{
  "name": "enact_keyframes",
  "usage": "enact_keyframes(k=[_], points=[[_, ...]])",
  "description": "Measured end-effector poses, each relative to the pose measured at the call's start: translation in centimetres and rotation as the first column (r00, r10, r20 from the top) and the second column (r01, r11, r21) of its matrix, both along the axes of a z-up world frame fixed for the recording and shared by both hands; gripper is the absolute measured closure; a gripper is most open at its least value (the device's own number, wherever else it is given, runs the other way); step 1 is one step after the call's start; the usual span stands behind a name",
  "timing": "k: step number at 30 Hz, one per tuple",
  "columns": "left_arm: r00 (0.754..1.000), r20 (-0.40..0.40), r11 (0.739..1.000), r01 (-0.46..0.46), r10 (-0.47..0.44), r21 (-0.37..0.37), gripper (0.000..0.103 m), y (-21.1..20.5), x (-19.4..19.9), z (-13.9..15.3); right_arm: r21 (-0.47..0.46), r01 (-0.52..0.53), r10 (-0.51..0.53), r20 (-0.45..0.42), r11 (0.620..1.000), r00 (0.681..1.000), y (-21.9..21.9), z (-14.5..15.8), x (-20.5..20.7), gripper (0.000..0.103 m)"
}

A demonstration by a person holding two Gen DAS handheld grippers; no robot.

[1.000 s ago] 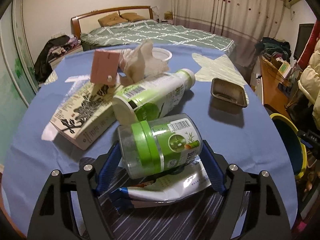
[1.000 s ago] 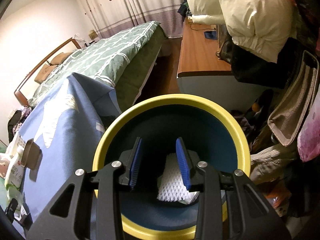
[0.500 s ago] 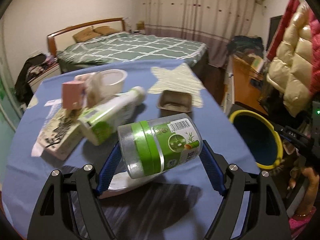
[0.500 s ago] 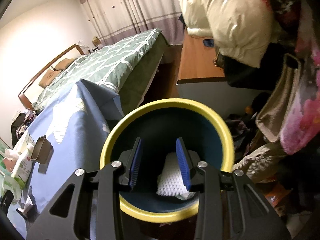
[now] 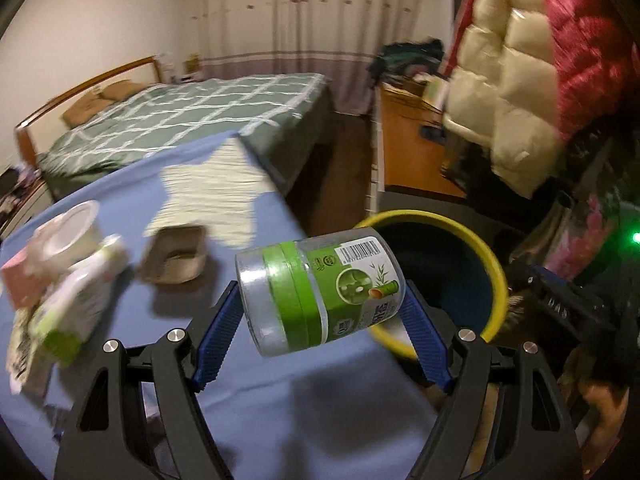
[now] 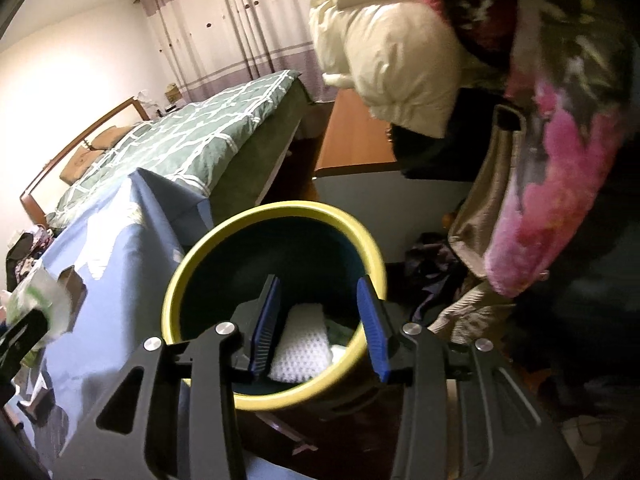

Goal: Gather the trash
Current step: 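Carry the jar to the yellow bin and open the left gripper, then grasp the white toothpaste tube with the right gripper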

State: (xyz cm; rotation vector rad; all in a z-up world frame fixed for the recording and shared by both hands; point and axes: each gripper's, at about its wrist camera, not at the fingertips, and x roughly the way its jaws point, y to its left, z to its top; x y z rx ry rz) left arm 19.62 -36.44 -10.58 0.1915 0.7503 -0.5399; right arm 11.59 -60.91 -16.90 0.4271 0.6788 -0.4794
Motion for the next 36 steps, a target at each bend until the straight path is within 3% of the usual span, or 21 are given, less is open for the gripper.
enact_keyframes(k=[11,20,26,36], points=[[0.992,-0.053,0.991,0.114,-0.111,0.073,0.026,-10.0,2.5,-2.8,-0.006,0.046,-0.047,-0.039,0.999,0.998,-2.0,-1.4,-1.3,0.063],[0.992,-0.042,0.988,0.122,-0.119,0.095,0.021,-12.2,3.7,-3.9,-0.001,0.051,-0.051,-0.057,0.999,0.997,-2.3,-2.2,-1.2,0.062],[0.995,-0.021,0.993,0.097,-0.096,0.062,0.021,-9.6,3.4,-2.1,-0.003,0.040,-0.040,-0.059,0.999,0.997,-1.8,-2.1,-1.1,0.062],[0.995,0.065,0.997,-0.071,0.072,-0.025,0.017,3.0,1.4,2.1,-0.019,-0.064,0.063,-0.062,0.998,0.996,2.4,-1.5,0.7,0.059]])
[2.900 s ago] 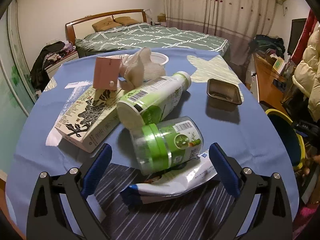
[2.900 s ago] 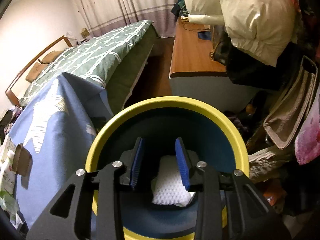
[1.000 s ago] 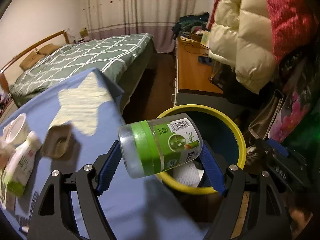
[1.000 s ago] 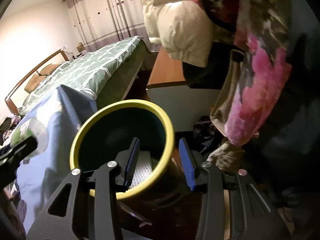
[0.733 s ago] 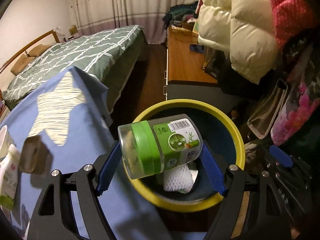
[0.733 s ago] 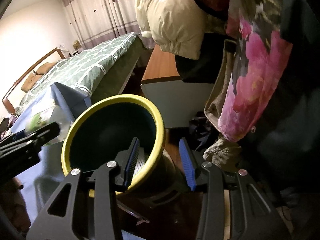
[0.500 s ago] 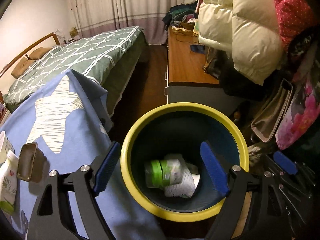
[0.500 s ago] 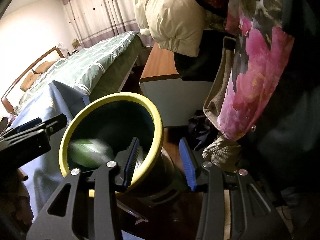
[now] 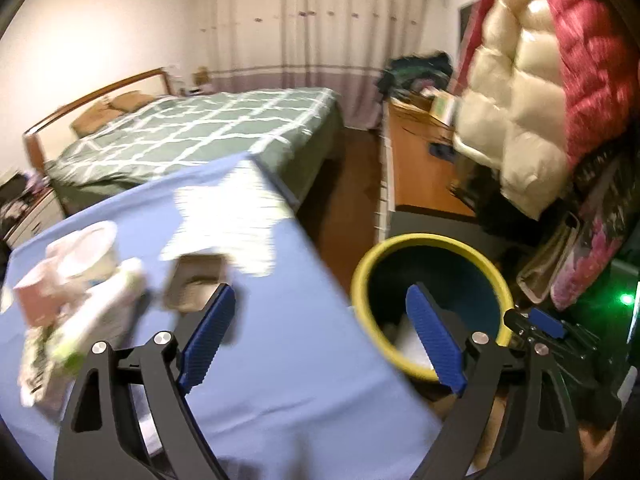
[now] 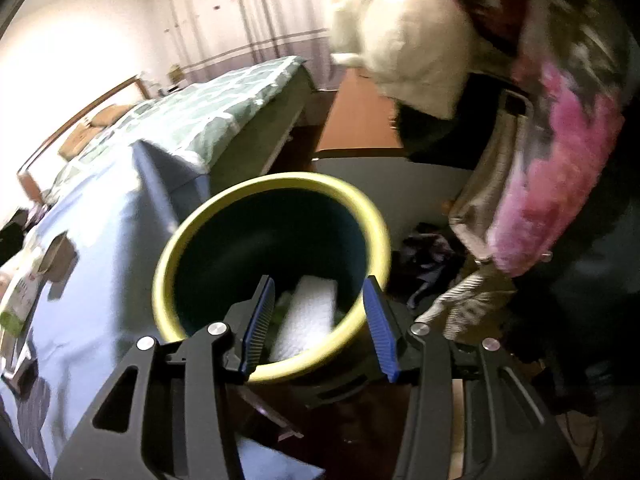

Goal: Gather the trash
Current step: 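Grasp the white toothpaste tube with the right gripper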

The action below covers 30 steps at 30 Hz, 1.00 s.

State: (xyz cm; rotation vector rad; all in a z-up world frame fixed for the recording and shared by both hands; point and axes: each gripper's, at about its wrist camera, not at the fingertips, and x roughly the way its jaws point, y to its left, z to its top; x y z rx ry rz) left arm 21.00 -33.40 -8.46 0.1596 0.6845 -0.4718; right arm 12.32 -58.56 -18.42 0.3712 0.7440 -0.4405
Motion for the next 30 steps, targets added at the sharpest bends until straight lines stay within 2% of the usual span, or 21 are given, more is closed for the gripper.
enact_keyframes(k=[4,7,9,12,15,16,19,22,30], points=[[0.995,0.023,0.995,-0.097,0.097,-0.018,0.017,6.1,-0.6,1.0,-0.003,-0.082,0.082,0.001,0.997,0.997,3.4,0.6,1.4,0.059],[0.981,0.051,0.982,-0.186,0.187,-0.029,0.016,11.4,-1.3,1.9,-0.005,-0.160,0.160,0.001,0.987,0.987,6.5,1.0,2.5,0.059],[0.962,0.076,0.965,-0.259,0.261,-0.034,0.016,15.0,-1.8,2.5,-0.006,-0.219,0.219,0.002,0.976,0.976,8.9,1.2,3.1,0.059],[0.925,0.106,0.931,-0.362,0.364,-0.043,0.015,20.1,-2.7,3.2,-0.007,-0.318,0.318,-0.006,0.948,0.948,12.9,1.5,4.0,0.059],[0.895,0.112,0.902,-0.428,0.432,-0.063,0.014,24.4,-3.4,3.5,-0.011,-0.419,0.419,-0.018,0.908,0.908,17.5,1.7,4.5,0.058],[0.888,0.110,0.895,-0.440,0.445,-0.069,0.014,25.5,-3.7,3.4,-0.012,-0.465,0.464,-0.028,0.885,0.885,19.5,1.6,4.7,0.058],[0.881,0.101,0.886,-0.455,0.462,-0.082,0.014,27.9,-4.3,3.1,-0.017,-0.527,0.526,-0.057,0.849,0.849,22.9,1.2,5.2,0.058],[0.882,0.095,0.886,-0.455,0.462,-0.089,0.014,29.3,-4.8,2.8,-0.034,-0.554,0.550,-0.086,0.832,0.831,25.6,0.8,5.8,0.058],[0.874,0.073,0.875,-0.471,0.480,-0.115,0.014,31.2,-4.9,2.1,-0.072,-0.569,0.560,-0.116,0.819,0.821,29.3,0.6,9.1,0.058]])
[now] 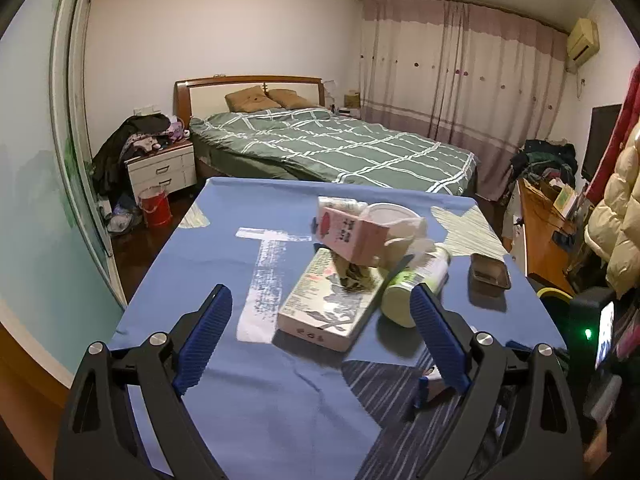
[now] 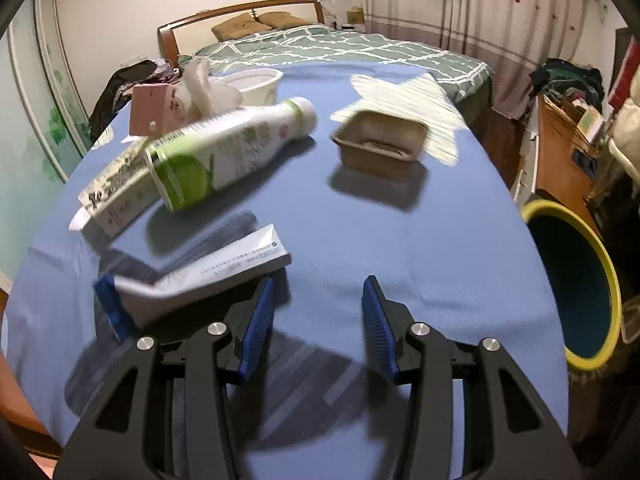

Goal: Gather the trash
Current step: 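Grasp the white toothpaste tube with the right gripper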

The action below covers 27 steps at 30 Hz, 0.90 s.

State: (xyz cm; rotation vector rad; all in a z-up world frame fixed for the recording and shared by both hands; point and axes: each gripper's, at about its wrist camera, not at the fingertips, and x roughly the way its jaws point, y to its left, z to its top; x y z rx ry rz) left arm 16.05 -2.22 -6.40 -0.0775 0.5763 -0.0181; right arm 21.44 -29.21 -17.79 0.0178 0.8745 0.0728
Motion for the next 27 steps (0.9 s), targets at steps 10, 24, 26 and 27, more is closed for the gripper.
enact_keyframes(k=[10,24,26,27], points=[[0.999,-0.003,0.999,-0.047,0.047,-0.015,0.014,2.3,0.6,-0.3,0.016,0.003,-0.004,0.045,1.000,0.999,2.8,2.3,3.4,0.058],[0.999,-0.018,0.999,-0.033,0.032,-0.035,0.013,2.9,1.4,-1.3,0.068,-0.053,0.057,-0.063,0.996,0.996,7.2,0.7,1.9,0.057],[0.999,-0.019,0.999,-0.032,0.031,-0.037,0.013,3.0,1.4,-1.4,0.054,-0.060,0.063,-0.063,0.997,0.996,7.4,0.5,1.5,0.057],[0.999,-0.021,0.999,-0.030,0.029,-0.040,0.013,3.0,1.4,-1.5,0.045,-0.064,0.066,-0.061,0.997,0.996,7.6,0.4,1.3,0.059]])
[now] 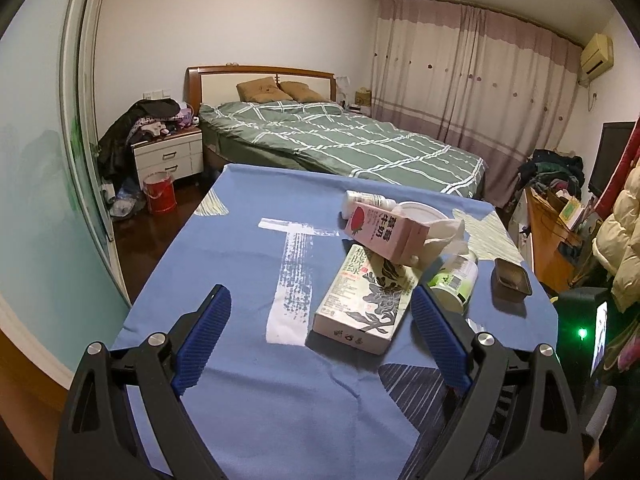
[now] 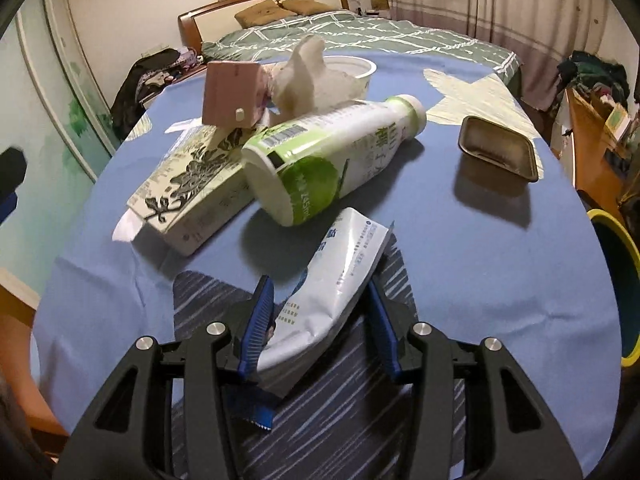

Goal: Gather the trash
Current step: 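Carry the toothpaste tube over the yellow bin and open the right gripper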

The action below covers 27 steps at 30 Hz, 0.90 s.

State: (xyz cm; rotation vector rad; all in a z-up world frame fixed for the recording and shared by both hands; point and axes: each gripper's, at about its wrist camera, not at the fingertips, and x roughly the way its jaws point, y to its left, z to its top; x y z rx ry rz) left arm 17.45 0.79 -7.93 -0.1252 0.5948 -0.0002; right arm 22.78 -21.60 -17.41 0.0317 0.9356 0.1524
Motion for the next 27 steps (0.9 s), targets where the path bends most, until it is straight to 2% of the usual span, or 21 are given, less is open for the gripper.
enact_keyframes(k=[1,3,4,8,18,24,27], points=[[1.000,-0.001,1.000,0.002,-0.002,-0.002,0.013,-0.1,0.0,-0.1,-0.018,-0.009,0.009,0.007,1.000,1.000,0.1,-0.1,-0.3,0.063],[1.000,-0.003,1.000,0.006,-0.006,-0.002,0.013,-0.2,0.0,-0.2,-0.042,-0.020,0.021,0.019,0.999,1.000,-0.1,-0.1,-0.9,0.083],[1.000,-0.003,1.000,0.008,-0.008,-0.002,0.013,-0.1,0.0,-0.2,-0.040,-0.022,0.023,0.021,0.999,1.000,-0.3,-0.3,-1.1,0.084],[1.000,-0.002,1.000,0.008,-0.008,-0.002,0.013,-0.2,0.0,-0.2,-0.015,0.002,-0.002,0.029,1.000,1.000,-2.5,-0.3,-2.1,0.085],[1.000,-0.009,1.000,0.019,-0.019,0.019,0.012,-1.0,-0.1,0.0,0.052,0.151,-0.155,0.086,0.987,0.984,-10.8,1.3,-3.0,0.085],[0.999,-0.021,0.998,0.043,-0.042,0.034,0.011,-2.4,0.2,-0.1,0.085,0.315,-0.323,0.106,0.945,0.940,-18.6,2.3,-3.0,0.085],[0.998,-0.034,0.997,0.061,-0.059,0.043,0.011,-3.4,0.5,-0.5,0.101,0.425,-0.434,0.093,0.899,0.896,-23.6,2.0,-3.1,0.085]])
